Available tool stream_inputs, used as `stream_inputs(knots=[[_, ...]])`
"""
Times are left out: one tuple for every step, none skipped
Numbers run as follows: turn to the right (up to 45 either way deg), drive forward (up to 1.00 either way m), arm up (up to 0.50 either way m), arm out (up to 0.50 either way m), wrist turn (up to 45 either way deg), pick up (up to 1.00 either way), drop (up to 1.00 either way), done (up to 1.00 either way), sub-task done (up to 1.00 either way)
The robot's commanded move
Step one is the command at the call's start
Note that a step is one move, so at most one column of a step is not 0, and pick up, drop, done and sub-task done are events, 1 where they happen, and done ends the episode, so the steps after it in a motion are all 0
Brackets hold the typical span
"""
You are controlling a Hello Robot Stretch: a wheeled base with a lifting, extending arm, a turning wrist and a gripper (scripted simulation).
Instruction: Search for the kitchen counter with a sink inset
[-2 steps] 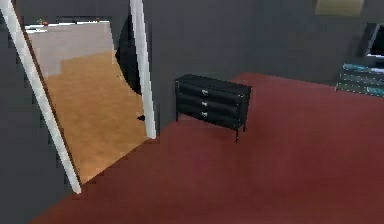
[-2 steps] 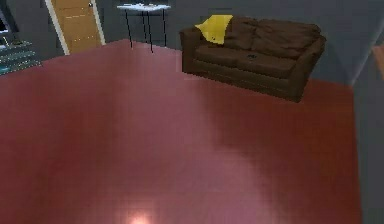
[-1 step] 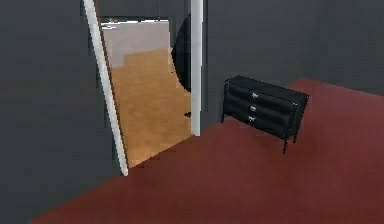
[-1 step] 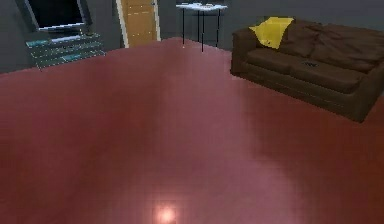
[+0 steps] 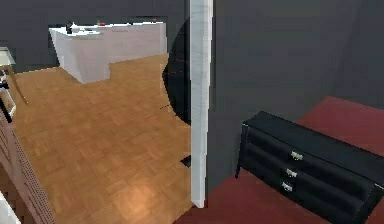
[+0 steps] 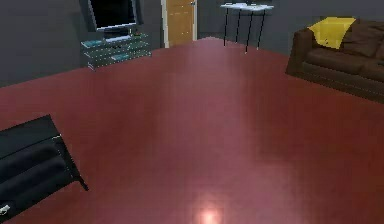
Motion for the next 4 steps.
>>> stream_inputs(knots=[[0.0,0.35,0.00,0.00,0.0,0.00,0.00,0.00,0.00],[-27.0,0.00,0.00,0.00,0.0,0.00,0.00,0.00,0.00],[-3.0,0.00,0.00,0.00,0.0,0.00,0.00,0.00,0.00],[0.0,1.00,0.00,0.00,0.0,0.00,0.00,0.00,0.00]])
